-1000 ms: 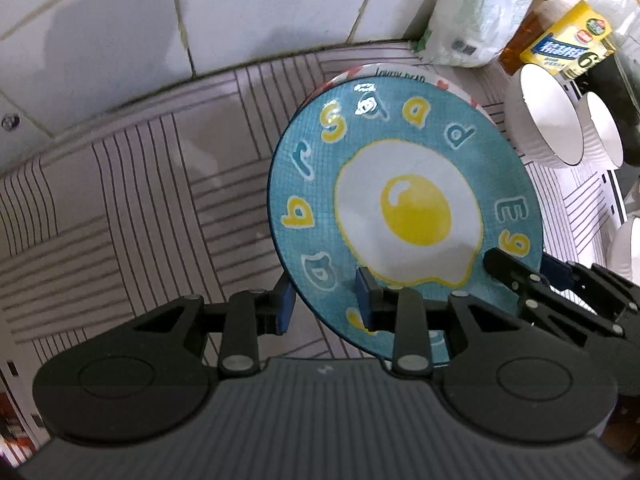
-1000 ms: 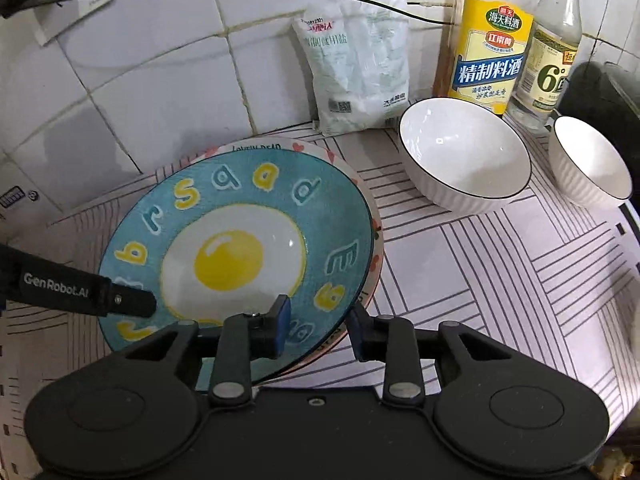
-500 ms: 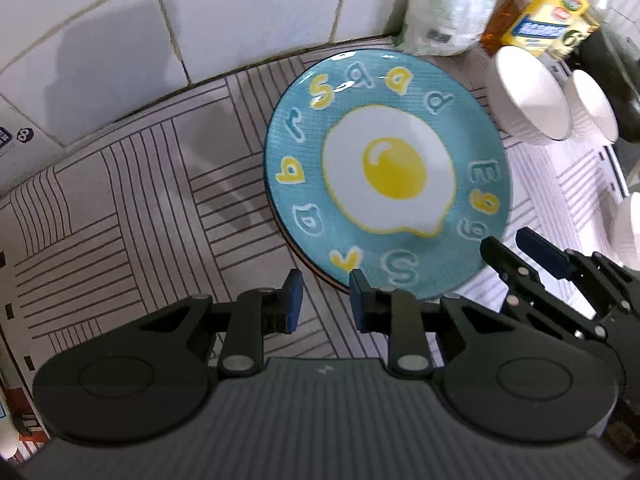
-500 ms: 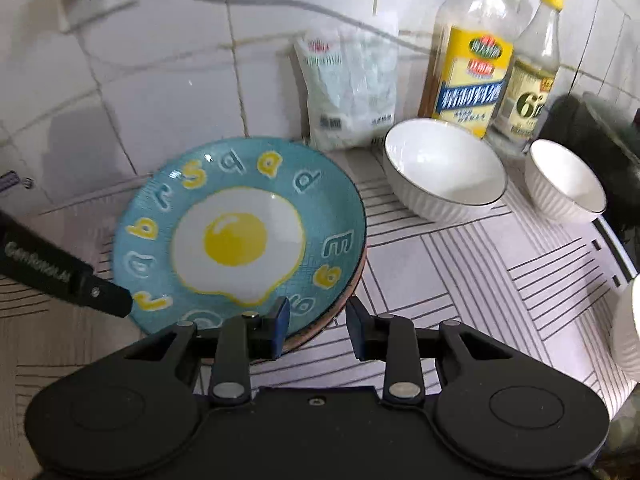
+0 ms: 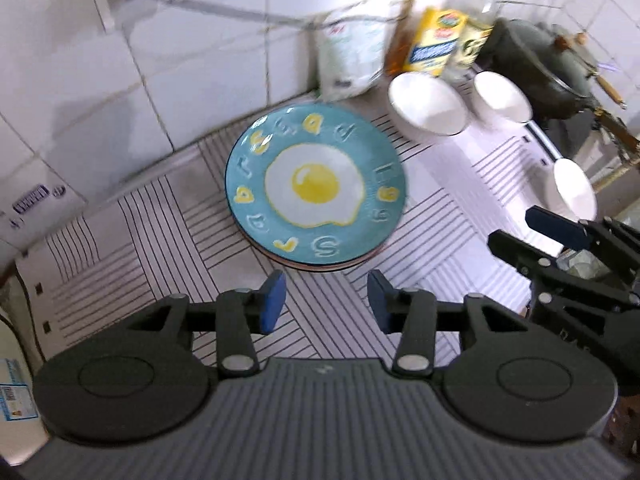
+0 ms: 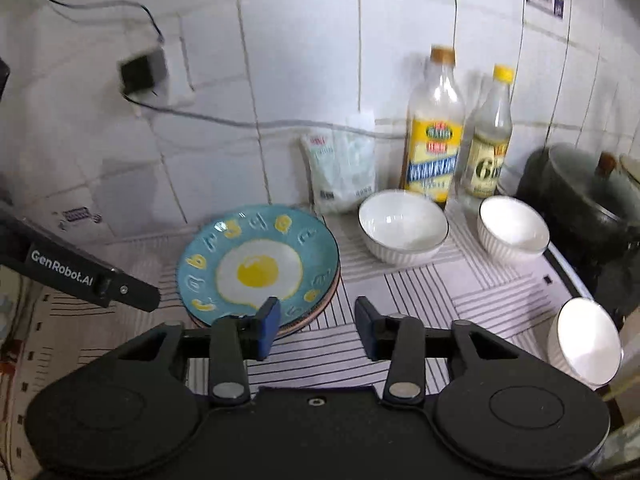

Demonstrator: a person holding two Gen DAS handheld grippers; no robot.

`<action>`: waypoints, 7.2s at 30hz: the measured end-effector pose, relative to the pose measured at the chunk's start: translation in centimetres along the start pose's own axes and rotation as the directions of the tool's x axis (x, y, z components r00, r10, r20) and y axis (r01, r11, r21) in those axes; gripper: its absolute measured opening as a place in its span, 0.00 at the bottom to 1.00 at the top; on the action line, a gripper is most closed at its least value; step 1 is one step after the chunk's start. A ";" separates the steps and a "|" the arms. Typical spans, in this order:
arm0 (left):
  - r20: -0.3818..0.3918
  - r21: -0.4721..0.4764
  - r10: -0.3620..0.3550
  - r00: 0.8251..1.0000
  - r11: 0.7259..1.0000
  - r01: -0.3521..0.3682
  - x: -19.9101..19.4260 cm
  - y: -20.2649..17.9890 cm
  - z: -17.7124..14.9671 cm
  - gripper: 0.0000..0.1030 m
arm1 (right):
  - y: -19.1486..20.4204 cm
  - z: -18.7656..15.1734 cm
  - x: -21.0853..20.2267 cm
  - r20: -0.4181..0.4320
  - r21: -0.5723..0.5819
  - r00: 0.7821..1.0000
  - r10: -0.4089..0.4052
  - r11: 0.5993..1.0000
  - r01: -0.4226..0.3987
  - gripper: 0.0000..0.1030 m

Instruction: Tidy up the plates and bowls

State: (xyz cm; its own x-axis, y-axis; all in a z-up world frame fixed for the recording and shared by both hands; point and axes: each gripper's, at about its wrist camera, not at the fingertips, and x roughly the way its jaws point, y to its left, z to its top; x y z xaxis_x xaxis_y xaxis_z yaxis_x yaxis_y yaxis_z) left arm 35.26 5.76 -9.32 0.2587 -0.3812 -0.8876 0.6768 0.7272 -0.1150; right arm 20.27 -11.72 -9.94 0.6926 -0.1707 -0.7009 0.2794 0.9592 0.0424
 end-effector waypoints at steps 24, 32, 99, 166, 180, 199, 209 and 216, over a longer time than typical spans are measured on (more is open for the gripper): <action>0.177 0.025 0.000 0.984 1.000 -0.004 -5.2 -14.7 -0.9 0.91 | -11.7 -4.1 -10.3 0.154 -0.211 0.986 0.064 0.977 -0.030 0.94; 0.182 0.004 -0.052 0.982 0.999 0.052 -2.9 -20.9 0.4 0.90 | -20.4 -5.4 -9.7 0.118 -0.165 0.992 0.044 0.986 -0.024 0.94; 0.126 -0.362 0.133 0.983 0.929 -0.079 11.8 -25.1 -3.4 0.19 | -21.9 -12.0 5.9 0.178 -0.431 0.878 0.445 0.837 -0.337 0.91; 0.154 -0.330 0.110 0.982 0.942 -0.054 7.0 -22.8 4.5 0.63 | -29.9 -3.2 3.4 0.292 0.007 0.934 0.206 0.976 -0.217 0.63; 0.172 -0.367 -0.006 0.985 0.927 0.069 17.0 -23.2 11.7 0.62 | -32.2 -3.2 13.4 0.258 0.233 0.966 -0.029 0.972 -0.033 0.53; 0.072 -0.204 0.070 0.995 0.978 -0.054 26.1 -24.8 17.4 0.29 | -33.6 -1.4 18.8 0.183 0.429 0.981 -0.072 0.903 -0.014 0.26; 0.055 -0.178 0.028 0.998 0.984 -0.018 26.1 -25.2 17.0 0.09 | -34.1 -0.7 19.9 0.083 0.492 0.995 -0.059 0.870 0.010 0.14; 0.037 -0.183 0.066 0.997 0.981 -0.058 23.4 -25.4 15.3 0.09 | -33.8 -1.0 18.3 0.040 0.524 0.999 0.024 0.851 -0.042 0.14</action>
State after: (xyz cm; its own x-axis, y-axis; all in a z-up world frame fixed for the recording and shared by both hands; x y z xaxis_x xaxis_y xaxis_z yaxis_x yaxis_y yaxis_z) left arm 34.66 -30.41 -20.32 0.3281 -0.3537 -0.8759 0.5233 0.8400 -0.1432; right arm 22.89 -47.02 -24.91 0.7249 -0.1561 -0.6709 0.5576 0.7049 0.4385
